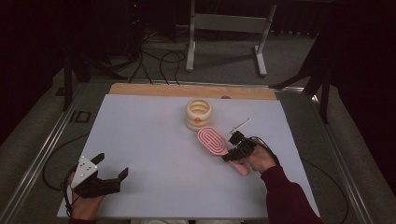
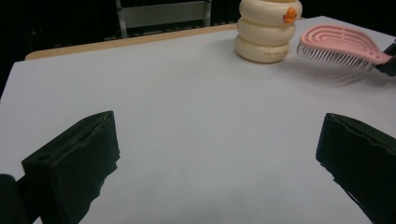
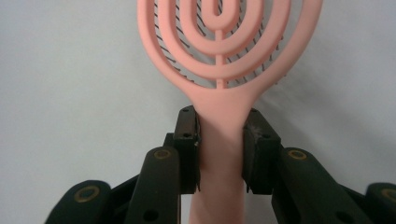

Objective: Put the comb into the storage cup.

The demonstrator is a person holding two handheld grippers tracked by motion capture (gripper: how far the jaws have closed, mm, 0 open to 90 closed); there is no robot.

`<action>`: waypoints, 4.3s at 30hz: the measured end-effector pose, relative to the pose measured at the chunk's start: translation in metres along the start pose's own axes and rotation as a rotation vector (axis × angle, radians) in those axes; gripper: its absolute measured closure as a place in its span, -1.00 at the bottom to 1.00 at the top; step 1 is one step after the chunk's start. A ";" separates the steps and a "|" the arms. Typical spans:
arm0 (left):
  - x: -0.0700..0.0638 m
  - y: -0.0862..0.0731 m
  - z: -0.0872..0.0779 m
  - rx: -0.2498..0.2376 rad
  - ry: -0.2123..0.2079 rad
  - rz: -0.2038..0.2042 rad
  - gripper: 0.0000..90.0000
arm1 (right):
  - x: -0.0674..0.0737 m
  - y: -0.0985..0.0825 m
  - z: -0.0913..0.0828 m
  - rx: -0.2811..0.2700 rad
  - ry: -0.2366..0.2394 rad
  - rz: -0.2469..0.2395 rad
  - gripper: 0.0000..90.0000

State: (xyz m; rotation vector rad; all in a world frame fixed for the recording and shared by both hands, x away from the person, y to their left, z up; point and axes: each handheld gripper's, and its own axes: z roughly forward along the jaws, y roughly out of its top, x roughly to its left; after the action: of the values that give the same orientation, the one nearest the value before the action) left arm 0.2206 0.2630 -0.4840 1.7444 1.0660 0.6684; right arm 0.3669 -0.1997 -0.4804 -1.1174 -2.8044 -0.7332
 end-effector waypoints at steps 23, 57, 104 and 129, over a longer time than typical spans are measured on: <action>0.000 -0.001 0.002 0.016 0.001 -0.008 -1.00 | 0.013 -0.001 -0.018 -0.144 -0.032 -0.033 0.58; 0.001 -0.001 0.004 0.034 0.018 -0.018 -1.00 | 0.033 0.003 -0.028 -0.348 -0.046 -0.050 0.58; -0.005 0.009 0.009 0.040 0.006 -0.018 -1.00 | 0.055 0.012 -0.024 -0.550 -0.034 -0.088 0.59; -0.025 0.062 0.030 0.033 -0.089 0.045 -1.00 | 0.063 0.019 -0.020 -0.596 0.006 -0.085 0.59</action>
State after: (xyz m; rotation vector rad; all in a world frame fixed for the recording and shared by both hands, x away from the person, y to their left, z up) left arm 0.2554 0.2171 -0.4386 1.8144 0.9840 0.5986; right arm 0.3302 -0.1560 -0.4422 -1.0387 -2.7052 -1.6478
